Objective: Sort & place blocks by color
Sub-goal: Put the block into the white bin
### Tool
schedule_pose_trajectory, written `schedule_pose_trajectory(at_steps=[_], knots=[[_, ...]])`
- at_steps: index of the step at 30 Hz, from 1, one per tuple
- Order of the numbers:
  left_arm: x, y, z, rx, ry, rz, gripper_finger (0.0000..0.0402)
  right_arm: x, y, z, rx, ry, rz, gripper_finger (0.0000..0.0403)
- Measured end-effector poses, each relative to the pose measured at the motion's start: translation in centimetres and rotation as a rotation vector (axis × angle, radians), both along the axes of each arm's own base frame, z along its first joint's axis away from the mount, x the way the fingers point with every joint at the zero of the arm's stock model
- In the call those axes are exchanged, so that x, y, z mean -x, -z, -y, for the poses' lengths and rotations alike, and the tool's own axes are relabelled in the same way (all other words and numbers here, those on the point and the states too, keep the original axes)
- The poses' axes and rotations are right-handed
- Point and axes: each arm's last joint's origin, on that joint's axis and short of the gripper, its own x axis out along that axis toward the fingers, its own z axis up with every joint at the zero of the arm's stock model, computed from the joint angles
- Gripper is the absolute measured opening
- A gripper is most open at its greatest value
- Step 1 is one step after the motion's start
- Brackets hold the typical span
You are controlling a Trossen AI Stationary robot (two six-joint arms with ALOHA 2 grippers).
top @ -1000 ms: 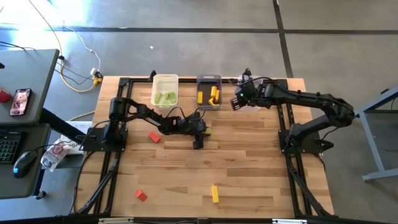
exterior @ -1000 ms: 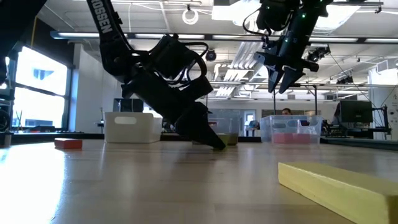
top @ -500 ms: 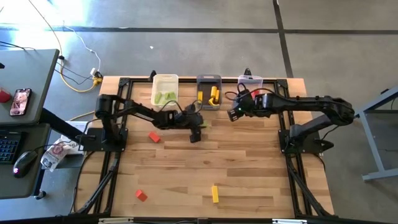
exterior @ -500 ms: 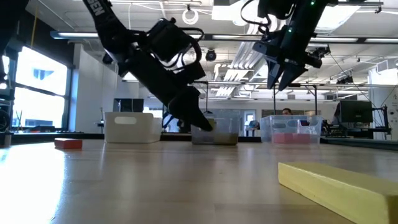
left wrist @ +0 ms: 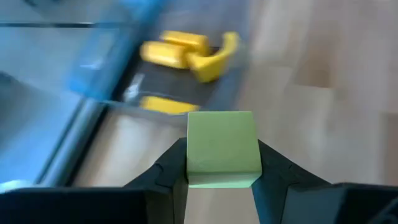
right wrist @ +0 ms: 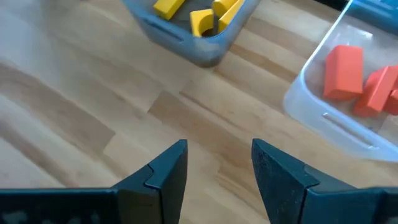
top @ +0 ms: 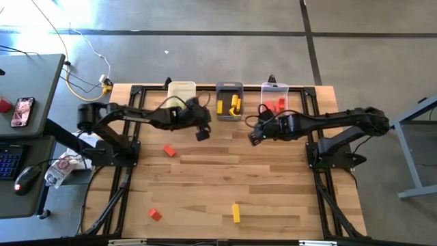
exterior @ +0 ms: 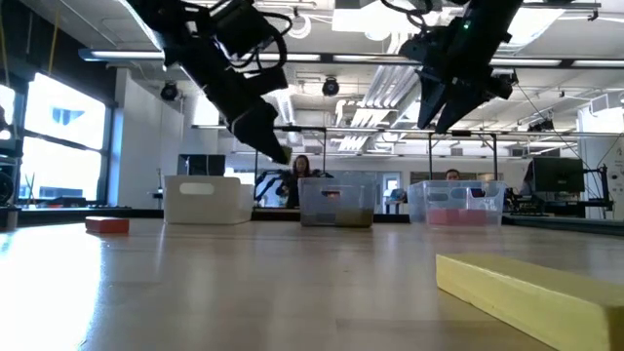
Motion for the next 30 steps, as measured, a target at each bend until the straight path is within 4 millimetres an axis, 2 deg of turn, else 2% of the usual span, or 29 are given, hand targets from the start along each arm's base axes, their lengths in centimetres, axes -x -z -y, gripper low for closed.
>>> schedule_pose_trajectory(at_steps=[5,13,18,23,30], knots=[[2.4,-1.8,-1.4,-0.04,-0.103,-0.041,0.0105,0.0,-0.1,-1.4,0.036,-0.031,0.009,0.0165],[6.5,-3.4,-4.1,-0.041,-0.282,-0.113,0.0105,0.1,-0.1,-3.1,0.048,-0.052,0.033,0.0165],[8.4,-3.1,-5.8,0.009,-0.364,-0.146,0.0105,0.1,-0.1,-3.7,0.048,-0.071,0.036,0.0165],[9.6,-2.1,-7.1,0.133,-0.419,-0.15,0.0105,0.2,-0.1,-3.9,0.039,-0.059,0.047,0.0165],[10.1,-0.8,-8.1,0.26,-0.435,-0.132,0.0105,0.2,-0.1,-4.0,0.038,-0.058,0.048,0.0165]])
